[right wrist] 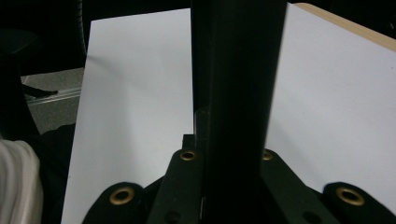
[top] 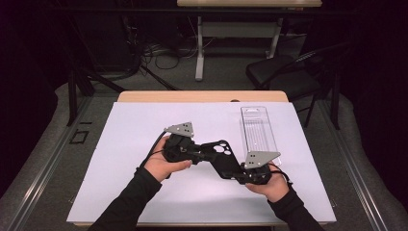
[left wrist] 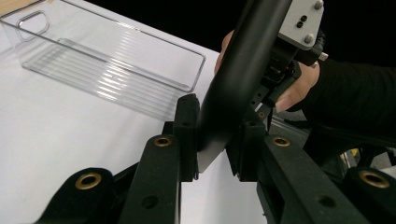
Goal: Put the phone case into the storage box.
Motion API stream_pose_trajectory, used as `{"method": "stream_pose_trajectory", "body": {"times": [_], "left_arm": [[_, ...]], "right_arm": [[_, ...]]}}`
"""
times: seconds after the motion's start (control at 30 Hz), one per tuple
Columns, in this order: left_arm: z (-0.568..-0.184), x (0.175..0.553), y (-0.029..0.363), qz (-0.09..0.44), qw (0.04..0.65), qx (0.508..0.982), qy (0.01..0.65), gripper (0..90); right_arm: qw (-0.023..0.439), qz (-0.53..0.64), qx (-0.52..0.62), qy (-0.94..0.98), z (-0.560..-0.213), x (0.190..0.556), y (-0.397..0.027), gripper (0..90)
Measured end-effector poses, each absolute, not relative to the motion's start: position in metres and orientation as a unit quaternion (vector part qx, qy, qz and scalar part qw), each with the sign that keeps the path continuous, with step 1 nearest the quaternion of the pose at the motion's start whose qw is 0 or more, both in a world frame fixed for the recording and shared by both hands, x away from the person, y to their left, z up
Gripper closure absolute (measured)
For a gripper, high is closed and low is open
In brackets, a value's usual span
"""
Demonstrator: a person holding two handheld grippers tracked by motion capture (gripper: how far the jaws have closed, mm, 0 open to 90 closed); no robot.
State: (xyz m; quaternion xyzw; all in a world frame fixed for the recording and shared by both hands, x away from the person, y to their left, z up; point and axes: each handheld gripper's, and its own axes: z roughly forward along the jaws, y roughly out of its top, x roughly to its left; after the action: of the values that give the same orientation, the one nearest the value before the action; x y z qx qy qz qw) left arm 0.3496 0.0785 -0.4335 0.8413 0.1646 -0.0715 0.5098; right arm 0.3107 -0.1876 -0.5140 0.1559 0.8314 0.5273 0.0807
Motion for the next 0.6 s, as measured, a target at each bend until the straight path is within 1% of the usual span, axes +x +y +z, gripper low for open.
{"method": "stream_pose_trajectory", "body": {"times": [0.17,0.6], "left_arm": [[-0.4347,0.3501,0.079,-0.077,0.509,0.842,0.165,77.9],[-0.4344,0.3495,0.0795,-0.071,0.507,0.845,0.155,81.0]], "right_arm": [[0.068,0.528,0.156,0.832,-0.515,0.3115,-0.1879,88.0],[0.061,0.529,0.158,0.831,-0.5155,0.3118,-0.1876,87.5]]}}
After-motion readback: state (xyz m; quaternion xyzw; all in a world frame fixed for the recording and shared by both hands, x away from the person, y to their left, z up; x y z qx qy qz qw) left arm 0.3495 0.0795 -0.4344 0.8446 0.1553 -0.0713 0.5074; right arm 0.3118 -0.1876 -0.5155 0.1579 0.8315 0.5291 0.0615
